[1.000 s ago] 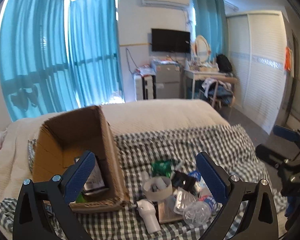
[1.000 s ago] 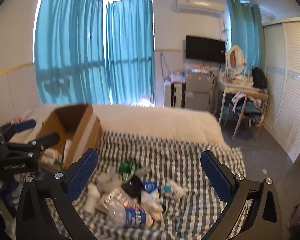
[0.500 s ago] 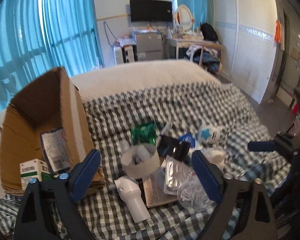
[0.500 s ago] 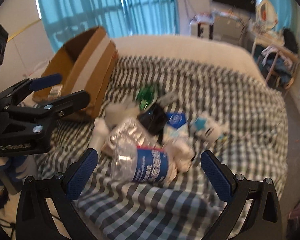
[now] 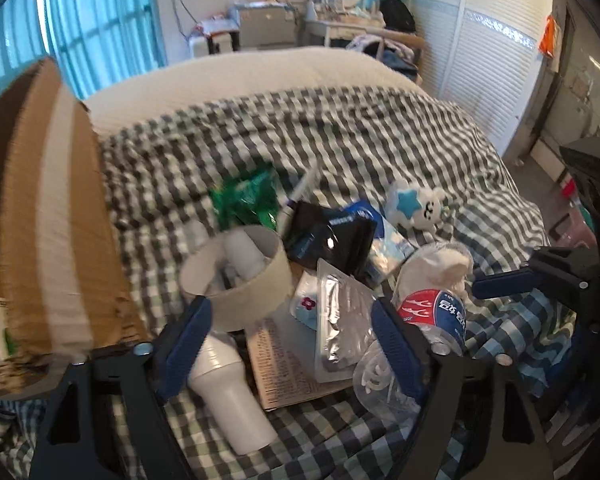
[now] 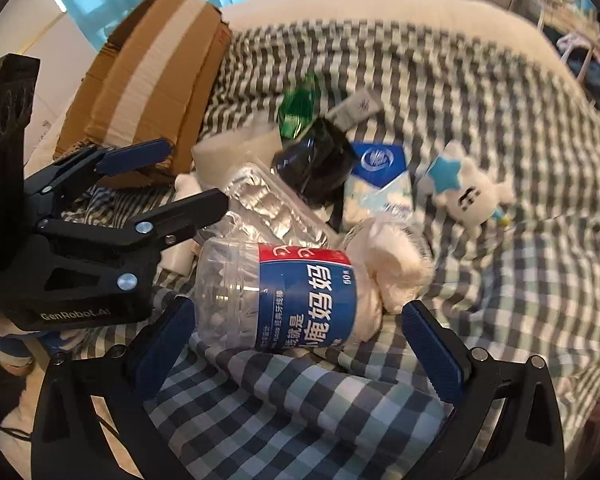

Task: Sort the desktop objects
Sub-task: 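Move both grippers back over the items on the bedspread, then grasp the blister pack with the left gripper while the right grasps the floss jar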

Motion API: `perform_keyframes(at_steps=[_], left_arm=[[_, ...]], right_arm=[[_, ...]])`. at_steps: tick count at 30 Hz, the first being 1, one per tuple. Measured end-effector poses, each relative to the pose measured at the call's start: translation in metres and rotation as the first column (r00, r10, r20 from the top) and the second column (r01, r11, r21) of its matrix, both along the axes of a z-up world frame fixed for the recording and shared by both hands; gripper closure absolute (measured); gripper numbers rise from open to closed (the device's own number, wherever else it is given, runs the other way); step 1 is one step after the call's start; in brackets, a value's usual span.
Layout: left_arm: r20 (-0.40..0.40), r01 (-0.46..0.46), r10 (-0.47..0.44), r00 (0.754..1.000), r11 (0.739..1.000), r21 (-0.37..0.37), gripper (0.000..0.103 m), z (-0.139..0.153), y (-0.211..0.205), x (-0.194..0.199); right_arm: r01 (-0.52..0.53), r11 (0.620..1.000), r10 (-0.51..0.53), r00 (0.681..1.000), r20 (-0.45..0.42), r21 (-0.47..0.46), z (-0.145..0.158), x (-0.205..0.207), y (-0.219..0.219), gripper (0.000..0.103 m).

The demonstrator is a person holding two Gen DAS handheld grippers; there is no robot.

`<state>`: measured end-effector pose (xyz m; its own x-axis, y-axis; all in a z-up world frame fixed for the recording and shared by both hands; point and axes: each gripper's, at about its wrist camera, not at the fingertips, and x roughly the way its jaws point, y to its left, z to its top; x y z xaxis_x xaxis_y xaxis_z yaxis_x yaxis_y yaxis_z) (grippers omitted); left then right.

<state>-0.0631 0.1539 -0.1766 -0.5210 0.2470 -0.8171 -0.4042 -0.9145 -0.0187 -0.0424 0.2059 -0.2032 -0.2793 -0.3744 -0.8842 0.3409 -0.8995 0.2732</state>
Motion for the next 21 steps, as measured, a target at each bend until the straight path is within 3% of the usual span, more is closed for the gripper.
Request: perform_keyframes(at_steps=[5,7,9,12,14,16,21], left_arm=[[0.050,0.043,-0.043,0.998,0.999,0.012,0.038,-0.014,0.008,-0.008],[0.082,0.057,-0.059,0.995,0.998,0.033,0.053,-0.019,0.008,-0.012],[0.099,0.072,-0.077,0.992,0.996,0.058,0.062,-0.022,0.009,-0.013],[0.094,0.091,-0.096,0.991,0.994,0.054,0.071,-0.022,0.013,-0.010],[0.089,0.100,-0.104,0.991,0.994,0.050,0.076,-0.020,0.013,-0.008],[0.087,0.103,-0.107,0.990,0.993,0.052,0.084,-0.017,0.012,-0.005],[0.088,0.103,-0.111,0.990,0.990,0.093,0.091,-0.007,0.006,0.006]], right_arm=[[-0.024,1.000,0.024,0.997,0.067,-0.011,-0.016,-0.012,-0.005,0.000],[-0.034,0.999,0.035,0.995,0.093,-0.012,-0.024,-0.017,-0.007,0.000],[-0.045,0.999,0.045,0.993,0.110,-0.003,-0.030,-0.021,-0.010,0.000],[-0.063,0.998,0.062,0.993,0.096,0.003,-0.030,-0.020,-0.013,0.003],[-0.075,0.997,0.075,0.994,0.078,-0.008,-0.026,-0.017,-0.013,0.011],[-0.070,0.998,0.070,0.996,0.063,0.004,-0.025,-0.014,-0.013,0.011],[-0.039,0.998,0.040,0.999,-0.015,0.055,-0.012,0.001,-0.011,0.012]])
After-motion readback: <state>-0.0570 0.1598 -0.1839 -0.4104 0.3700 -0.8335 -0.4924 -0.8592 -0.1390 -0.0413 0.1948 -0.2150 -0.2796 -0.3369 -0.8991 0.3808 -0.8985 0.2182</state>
